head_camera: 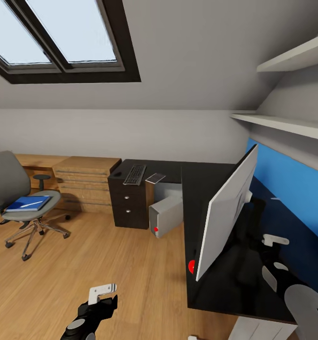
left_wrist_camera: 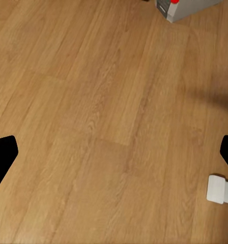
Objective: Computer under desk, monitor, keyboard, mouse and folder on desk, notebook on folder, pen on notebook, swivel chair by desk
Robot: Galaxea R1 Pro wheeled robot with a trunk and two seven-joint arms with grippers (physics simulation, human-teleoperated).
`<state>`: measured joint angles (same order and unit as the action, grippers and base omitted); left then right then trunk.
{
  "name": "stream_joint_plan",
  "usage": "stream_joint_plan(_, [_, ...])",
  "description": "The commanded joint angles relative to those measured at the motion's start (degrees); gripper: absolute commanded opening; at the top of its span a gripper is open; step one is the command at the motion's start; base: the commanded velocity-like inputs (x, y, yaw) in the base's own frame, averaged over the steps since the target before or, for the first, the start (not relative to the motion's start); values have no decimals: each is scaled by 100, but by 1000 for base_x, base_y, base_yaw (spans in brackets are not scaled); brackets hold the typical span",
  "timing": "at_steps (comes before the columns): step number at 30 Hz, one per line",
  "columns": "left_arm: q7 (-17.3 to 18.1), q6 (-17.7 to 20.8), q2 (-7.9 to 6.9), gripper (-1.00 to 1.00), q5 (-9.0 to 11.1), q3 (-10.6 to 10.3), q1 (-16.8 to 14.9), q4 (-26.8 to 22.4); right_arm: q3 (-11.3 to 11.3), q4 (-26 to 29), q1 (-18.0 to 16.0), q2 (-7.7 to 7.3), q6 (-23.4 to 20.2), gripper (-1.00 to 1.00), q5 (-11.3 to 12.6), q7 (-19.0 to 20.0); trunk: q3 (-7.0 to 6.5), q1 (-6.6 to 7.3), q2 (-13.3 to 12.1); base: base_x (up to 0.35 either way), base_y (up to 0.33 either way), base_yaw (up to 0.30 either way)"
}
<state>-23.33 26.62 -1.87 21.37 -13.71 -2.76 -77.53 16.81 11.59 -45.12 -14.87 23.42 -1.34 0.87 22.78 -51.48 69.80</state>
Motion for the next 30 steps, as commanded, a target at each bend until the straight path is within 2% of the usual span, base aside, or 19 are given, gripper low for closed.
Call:
stream_joint_plan(1, [-58,10,-7,100,60,-18,-5,-8,24,-8,-6,1,25,100,-14,9,7,0,4,0,0,0])
stream_joint_plan(12, [-65,-4,-6,100,60,-31,-5,-8,11,-1,-6,10,48,100,-35,26,7,0,4,65,0,0])
stream_joint_plan(19, [-66,-7,-7,100,60,-102,-5,-8,-151,1,-6,10,49,100,-34,27,7,0,4,33,0,0])
stream_joint_plan(30, [-66,-7,-7,100,60,-106,-5,-8,-191,1,-6,4,40,100,-33,18,7,0,4,80,0,0])
